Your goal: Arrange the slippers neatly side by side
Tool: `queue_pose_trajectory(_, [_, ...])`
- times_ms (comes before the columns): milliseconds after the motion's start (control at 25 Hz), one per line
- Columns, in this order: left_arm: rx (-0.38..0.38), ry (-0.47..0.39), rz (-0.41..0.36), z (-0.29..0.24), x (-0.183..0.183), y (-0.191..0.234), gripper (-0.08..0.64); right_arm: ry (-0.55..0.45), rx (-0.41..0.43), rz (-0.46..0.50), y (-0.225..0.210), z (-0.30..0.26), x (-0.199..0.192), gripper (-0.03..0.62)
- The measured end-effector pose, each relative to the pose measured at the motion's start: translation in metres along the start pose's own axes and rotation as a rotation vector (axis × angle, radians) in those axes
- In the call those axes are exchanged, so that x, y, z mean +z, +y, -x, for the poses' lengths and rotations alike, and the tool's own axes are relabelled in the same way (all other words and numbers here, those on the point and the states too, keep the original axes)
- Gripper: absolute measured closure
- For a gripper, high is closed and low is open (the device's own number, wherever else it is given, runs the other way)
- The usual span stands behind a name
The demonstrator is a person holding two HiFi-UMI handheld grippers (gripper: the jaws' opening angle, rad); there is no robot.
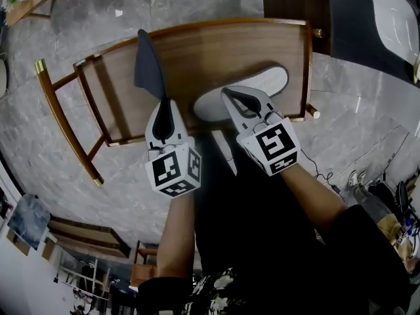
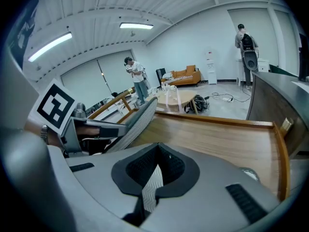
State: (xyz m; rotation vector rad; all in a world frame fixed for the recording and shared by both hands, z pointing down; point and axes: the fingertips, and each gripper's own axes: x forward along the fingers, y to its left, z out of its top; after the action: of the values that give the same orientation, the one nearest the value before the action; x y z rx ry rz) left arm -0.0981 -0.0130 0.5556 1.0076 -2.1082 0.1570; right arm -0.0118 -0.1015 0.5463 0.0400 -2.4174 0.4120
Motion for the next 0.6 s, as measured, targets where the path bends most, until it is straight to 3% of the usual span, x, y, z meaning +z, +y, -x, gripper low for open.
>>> queue_pose_trajectory(120, [0.013, 0.032, 0.071, -0.013, -0.009, -0.001, 0.534, 0.002, -0.013, -0.004, -0.007, 0.005, -0.004, 0.600])
queue_pose_trajectory(320, [0.054, 0.057, 0.070, -0.022, -0.019, 0.015, 0.541, 0.007, -0.032, -0.006, -0.017, 0.014, -0.009, 0.600])
queue_pose_trajectory(600, [0.029, 0.054, 0.041, -0.017, -0.020, 0.014, 0.541, -0.003, -0.036, -0.012, -0.023, 0.018, -0.009, 0.600])
